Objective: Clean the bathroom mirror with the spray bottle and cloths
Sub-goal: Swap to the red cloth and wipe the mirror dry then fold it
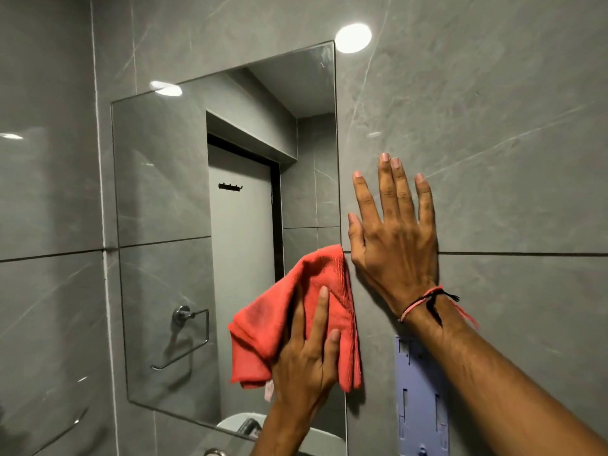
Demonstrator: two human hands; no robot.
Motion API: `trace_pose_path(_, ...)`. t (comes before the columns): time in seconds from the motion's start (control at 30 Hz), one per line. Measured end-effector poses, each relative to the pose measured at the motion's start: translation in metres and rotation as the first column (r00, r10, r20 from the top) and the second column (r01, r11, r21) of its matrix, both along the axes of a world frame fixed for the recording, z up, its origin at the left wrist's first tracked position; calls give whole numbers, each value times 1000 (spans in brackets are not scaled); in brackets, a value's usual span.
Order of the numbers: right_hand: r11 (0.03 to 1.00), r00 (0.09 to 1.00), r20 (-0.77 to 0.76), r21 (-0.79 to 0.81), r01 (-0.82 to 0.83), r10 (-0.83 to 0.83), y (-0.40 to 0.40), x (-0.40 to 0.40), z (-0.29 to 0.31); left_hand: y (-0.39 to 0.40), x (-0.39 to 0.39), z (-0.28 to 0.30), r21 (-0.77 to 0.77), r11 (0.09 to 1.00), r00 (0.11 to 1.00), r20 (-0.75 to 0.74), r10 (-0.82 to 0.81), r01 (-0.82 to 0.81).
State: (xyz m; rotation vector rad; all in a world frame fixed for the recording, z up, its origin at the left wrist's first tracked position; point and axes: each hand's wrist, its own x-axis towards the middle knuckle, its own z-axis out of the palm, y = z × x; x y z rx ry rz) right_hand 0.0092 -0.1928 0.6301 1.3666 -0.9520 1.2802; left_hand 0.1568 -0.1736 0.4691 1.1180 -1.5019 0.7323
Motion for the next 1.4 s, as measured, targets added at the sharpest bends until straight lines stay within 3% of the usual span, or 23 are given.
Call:
trace_pose_path(0.07, 1000, 1000, 7, 5, 0, 0, 1, 0, 1, -4, 5, 15, -30, 999, 998, 63, 13, -11)
trace_pose_path(0.2, 1000, 1000, -13, 27, 4, -3, 3, -2, 3, -5, 14, 81, 0, 985, 985, 6, 170, -170)
trace_pose_path(0.4, 999, 998, -53, 21, 36, -34, 1, -11, 18, -11, 29, 154, -62, 961, 955, 111, 273, -268)
trace_pose_path(0.57, 999, 998, -44, 24, 43, -42, 0, -8, 27, -12, 29, 161, -79, 970, 966, 102, 236, -229)
trace_pose_path(0.87, 999, 998, -38, 8, 51, -51, 0, -8, 28, -17, 29, 232, -151, 963, 962, 126, 242, -222)
trace_pose_path(1.17, 999, 999, -28, -10, 32, -32, 0, -6, 32, -13, 23, 362, -255, 952, 943, 237, 233, -170)
trace_pose_path(1.23, 999, 999, -23, -7, 31, -31, -1, -5, 32, -11, 24, 377, -316, 938, 955, 206, 215, -143)
trace_pose_path(1.33, 999, 999, -19, 10, 47, -47, 1, -5, 33, -10, 24, 367, -568, 797, 953, 70, 294, -204)
trace_pose_path(1.4, 999, 999, -15, 16, 50, -50, 2, -4, 32, -8, 26, 351, -591, 785, 963, 48, 264, -186)
